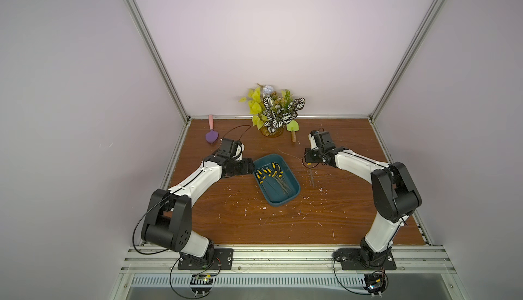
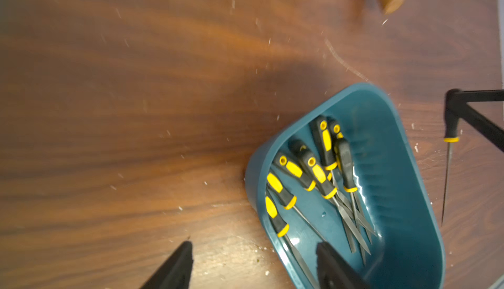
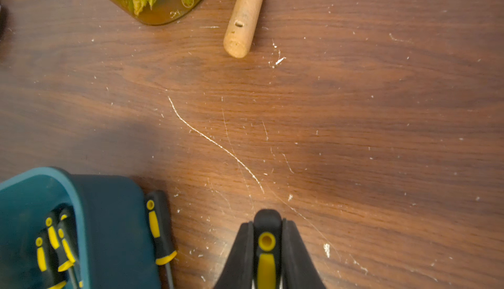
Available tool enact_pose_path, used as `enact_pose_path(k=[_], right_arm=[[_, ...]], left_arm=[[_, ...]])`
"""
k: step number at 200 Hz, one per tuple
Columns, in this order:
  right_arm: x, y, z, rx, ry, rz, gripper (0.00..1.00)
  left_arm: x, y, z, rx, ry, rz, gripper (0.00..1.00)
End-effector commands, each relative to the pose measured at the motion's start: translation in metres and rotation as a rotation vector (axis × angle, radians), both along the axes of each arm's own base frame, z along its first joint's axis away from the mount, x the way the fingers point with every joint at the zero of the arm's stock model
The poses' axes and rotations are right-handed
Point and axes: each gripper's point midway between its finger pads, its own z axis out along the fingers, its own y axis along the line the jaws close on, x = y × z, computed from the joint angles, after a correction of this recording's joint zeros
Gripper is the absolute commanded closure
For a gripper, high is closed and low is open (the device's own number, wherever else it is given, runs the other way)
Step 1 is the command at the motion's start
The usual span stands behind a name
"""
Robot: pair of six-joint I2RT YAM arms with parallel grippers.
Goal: Take the file tool out of the storage box
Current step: Place the file tool at the center of the board, then move the storage box to the center of the board.
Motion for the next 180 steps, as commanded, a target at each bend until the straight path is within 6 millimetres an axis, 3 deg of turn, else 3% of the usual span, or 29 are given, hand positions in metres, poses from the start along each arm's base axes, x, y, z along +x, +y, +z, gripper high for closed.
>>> enact_pose_path(k=[1, 15, 29, 50, 90, 105, 144, 180], right_arm=[[0.003, 0.01, 0.015, 0.008, -0.028, 0.039, 1.0], [0.002, 0.01, 0.014, 0.005, -0.024, 0.045, 1.0], [0.0, 0.01, 0.011, 0.001, -0.019, 0.05, 1.0], [-0.003, 0.011, 0.006, -0.003, -0.004, 0.054, 1.0], [-0.01, 0.017, 0.0, 0.003, 0.005, 0.067, 1.0], [-0.011, 0.02, -0.001, -0.002, 0.007, 0.074, 1.0], [-0.015, 0.028, -0.002, -0.006, 0.007, 0.089, 1.0], [-0.02, 0.042, -0.004, 0.005, 0.01, 0.105, 1.0]], left_arm=[[-0.011, -0.009, -0.013, 0.025, 0.055, -0.005, 0.33], [-0.011, -0.011, -0.015, 0.033, 0.058, -0.008, 0.35], [-0.012, -0.009, -0.019, 0.044, 0.064, 0.0, 0.45], [-0.014, -0.007, -0.026, 0.061, 0.079, -0.001, 0.52], [-0.014, -0.004, -0.036, 0.089, 0.097, -0.002, 0.56], [-0.013, -0.004, -0.039, 0.097, 0.1, -0.007, 0.69], [-0.007, 0.005, -0.034, 0.164, 0.085, -0.006, 0.8], [0.0, 0.02, -0.024, 0.25, 0.063, 0.004, 1.0]])
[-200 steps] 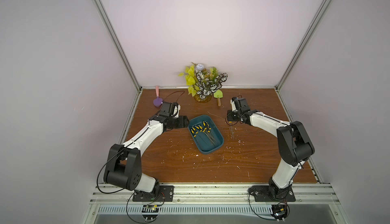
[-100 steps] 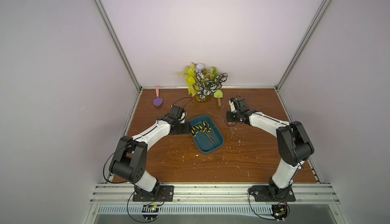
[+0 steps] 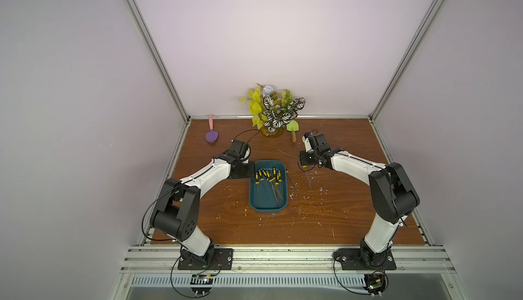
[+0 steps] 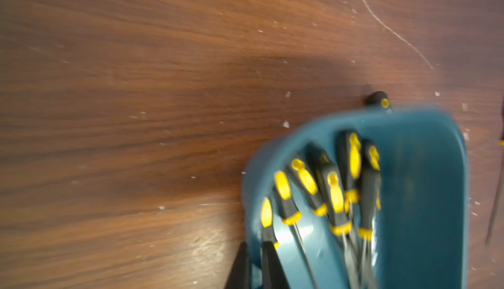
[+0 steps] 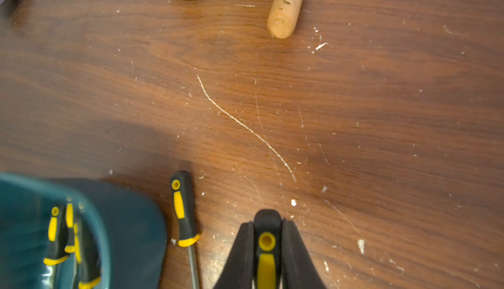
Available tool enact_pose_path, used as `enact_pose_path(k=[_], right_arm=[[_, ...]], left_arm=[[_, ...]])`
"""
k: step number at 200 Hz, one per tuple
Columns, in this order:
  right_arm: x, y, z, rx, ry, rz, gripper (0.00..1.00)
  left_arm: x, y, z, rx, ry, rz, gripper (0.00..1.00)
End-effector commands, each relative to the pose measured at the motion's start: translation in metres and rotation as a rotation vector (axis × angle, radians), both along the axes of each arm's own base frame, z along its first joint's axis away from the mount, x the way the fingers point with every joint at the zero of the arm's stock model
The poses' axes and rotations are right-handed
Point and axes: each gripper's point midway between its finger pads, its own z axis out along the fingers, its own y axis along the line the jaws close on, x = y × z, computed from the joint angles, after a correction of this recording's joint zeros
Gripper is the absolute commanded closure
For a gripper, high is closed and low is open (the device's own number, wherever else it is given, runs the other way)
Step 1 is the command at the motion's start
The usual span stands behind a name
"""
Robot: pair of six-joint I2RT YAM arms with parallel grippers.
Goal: Take the file tool out of the storage box
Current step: Move the storage box to the center of the board.
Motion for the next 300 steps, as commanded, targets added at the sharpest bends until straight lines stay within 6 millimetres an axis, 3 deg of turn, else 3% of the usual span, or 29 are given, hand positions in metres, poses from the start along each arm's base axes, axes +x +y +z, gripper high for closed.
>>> enact_pose_path(k=[1, 52, 89, 153, 201, 266, 300], right_arm=[[-0.004, 0.013, -0.002, 0.015, 0.006, 0.019, 1.0], [-0.012, 0.042, -0.013, 0.006, 0.01, 0.031, 1.0], [-0.007, 0.047, -0.019, 0.004, 0.007, -0.005, 1.0], [0.012, 0.051, -0.01, -0.042, -0.077, 0.012, 1.0], [0.02, 0.058, -0.027, -0.056, -0.071, 0.026, 1.0], [0.006, 0.077, -0.033, -0.012, -0.029, 0.001, 1.0], [-0.001, 0.076, -0.039, 0.015, 0.006, -0.05, 1.0]], left_arm=[[-0.002, 0.021, -0.003, 0.127, 0.021, 0.001, 1.0], [0.007, 0.064, 0.01, 0.18, -0.008, 0.053, 1.0], [0.017, 0.093, 0.014, 0.28, -0.028, 0.057, 1.0], [0.037, 0.107, 0.01, 0.248, -0.031, 0.014, 1.0], [0.044, 0.109, 0.009, 0.241, -0.043, 0.022, 1.0], [0.044, 0.113, 0.011, 0.243, -0.058, 0.036, 1.0], [0.043, 0.114, 0.011, 0.245, -0.064, 0.039, 1.0]])
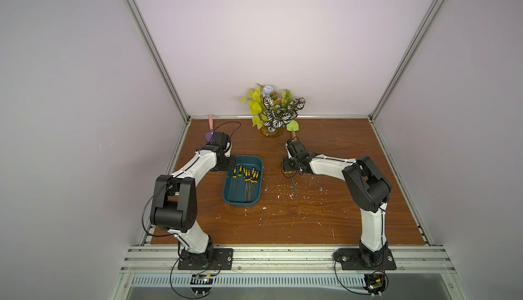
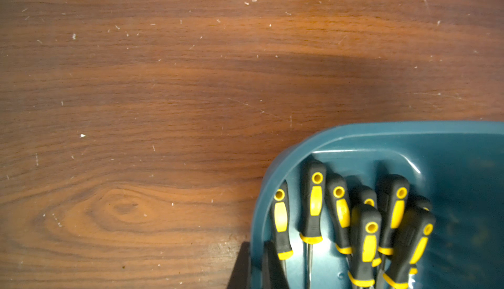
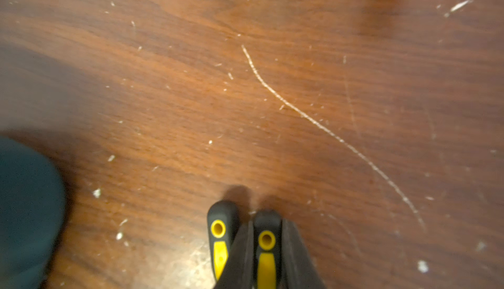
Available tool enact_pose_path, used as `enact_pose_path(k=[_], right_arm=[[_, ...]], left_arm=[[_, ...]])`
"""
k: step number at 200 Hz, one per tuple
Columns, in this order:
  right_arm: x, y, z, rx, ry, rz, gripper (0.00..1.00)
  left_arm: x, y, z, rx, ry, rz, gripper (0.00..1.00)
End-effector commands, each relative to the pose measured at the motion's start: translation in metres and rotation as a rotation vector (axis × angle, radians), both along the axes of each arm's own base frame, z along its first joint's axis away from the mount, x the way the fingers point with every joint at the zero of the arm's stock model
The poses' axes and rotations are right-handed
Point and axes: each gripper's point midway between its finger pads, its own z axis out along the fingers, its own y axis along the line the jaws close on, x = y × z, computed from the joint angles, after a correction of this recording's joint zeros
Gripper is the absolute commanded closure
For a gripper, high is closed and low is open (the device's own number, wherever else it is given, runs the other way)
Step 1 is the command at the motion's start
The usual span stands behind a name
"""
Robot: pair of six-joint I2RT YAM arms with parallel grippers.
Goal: Take the file tool out of the storage box
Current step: Move the storage box to the center of the board.
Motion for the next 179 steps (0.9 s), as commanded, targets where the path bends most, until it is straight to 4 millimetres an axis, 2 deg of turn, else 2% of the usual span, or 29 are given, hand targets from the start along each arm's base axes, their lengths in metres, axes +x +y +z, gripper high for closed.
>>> enact_pose_path(k=[1, 78, 144, 179], right_arm=[[0.002, 0.005, 0.011, 0.048, -0.004, -0.059, 1.0], [-0.004, 0.0, 0.007, 0.119, 0.052, -0.175, 1.0], [-0.004, 0.005, 0.009, 0.158, 0.061, -0.183, 1.0], [0.001, -0.01, 0.028, 0.12, 0.008, -0.161, 1.0]], left_arm=[[0.008, 0.008, 0.008, 0.008, -0.045, 0.01, 1.0], [0.008, 0.009, 0.006, 0.008, -0.05, 0.011, 1.0], [0.009, 0.011, 0.006, 0.01, -0.056, 0.021, 0.99], [0.01, 0.011, 0.008, 0.006, -0.062, 0.024, 0.99]])
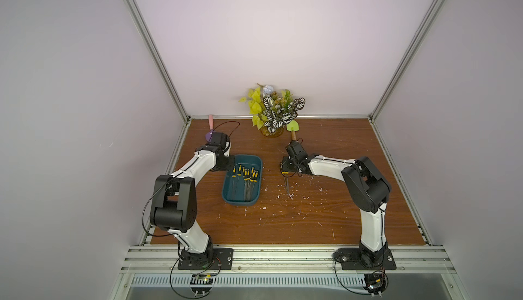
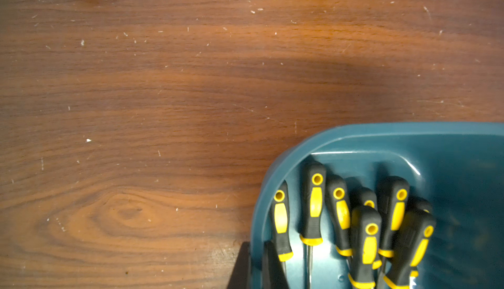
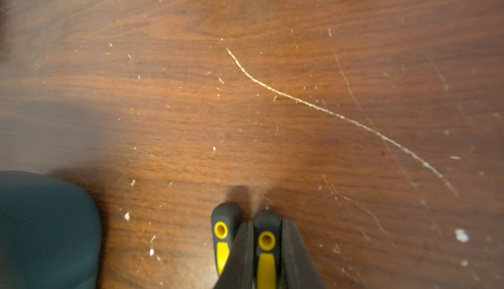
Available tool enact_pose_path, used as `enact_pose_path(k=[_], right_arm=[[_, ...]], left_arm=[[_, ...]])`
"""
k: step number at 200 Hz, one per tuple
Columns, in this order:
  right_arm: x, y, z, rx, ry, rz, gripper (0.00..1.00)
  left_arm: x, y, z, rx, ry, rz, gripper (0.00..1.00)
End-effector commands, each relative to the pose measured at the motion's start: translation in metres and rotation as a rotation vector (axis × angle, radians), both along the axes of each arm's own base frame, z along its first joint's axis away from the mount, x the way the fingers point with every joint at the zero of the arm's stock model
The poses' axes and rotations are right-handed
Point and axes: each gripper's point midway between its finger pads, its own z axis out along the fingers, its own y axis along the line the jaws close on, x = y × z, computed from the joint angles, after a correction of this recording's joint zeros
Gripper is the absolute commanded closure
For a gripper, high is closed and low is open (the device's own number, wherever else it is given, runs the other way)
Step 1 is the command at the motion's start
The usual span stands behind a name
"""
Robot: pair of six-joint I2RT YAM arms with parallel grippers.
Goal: Take the file tool out of the storage box
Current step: Move the storage box to the center of the board.
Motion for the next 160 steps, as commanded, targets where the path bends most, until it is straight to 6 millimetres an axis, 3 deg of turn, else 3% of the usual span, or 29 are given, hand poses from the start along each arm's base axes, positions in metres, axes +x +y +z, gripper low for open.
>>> enact_pose_path(k=[1, 49, 90, 125, 160], right_arm=[[0.004, -0.012, 0.028, -0.012, -0.052, 0.003, 1.0], [0.012, -0.026, 0.031, -0.101, -0.067, 0.03, 1.0], [0.018, -0.017, 0.023, -0.09, -0.06, 0.018, 1.0], [0.025, -0.009, 0.029, -0.085, -0.078, 0.022, 1.0], [0.024, -0.009, 0.022, -0.113, -0.061, 0.028, 0.96]], left_arm=[[0.007, 0.008, 0.009, 0.008, -0.046, 0.016, 0.99], [0.009, 0.003, 0.009, -0.025, -0.048, 0.026, 0.99], [0.009, 0.004, 0.008, -0.03, -0.047, 0.047, 0.99], [0.007, 0.007, 0.006, -0.026, -0.046, 0.077, 0.99], [0.007, 0.01, 0.005, -0.025, -0.05, 0.098, 0.99]])
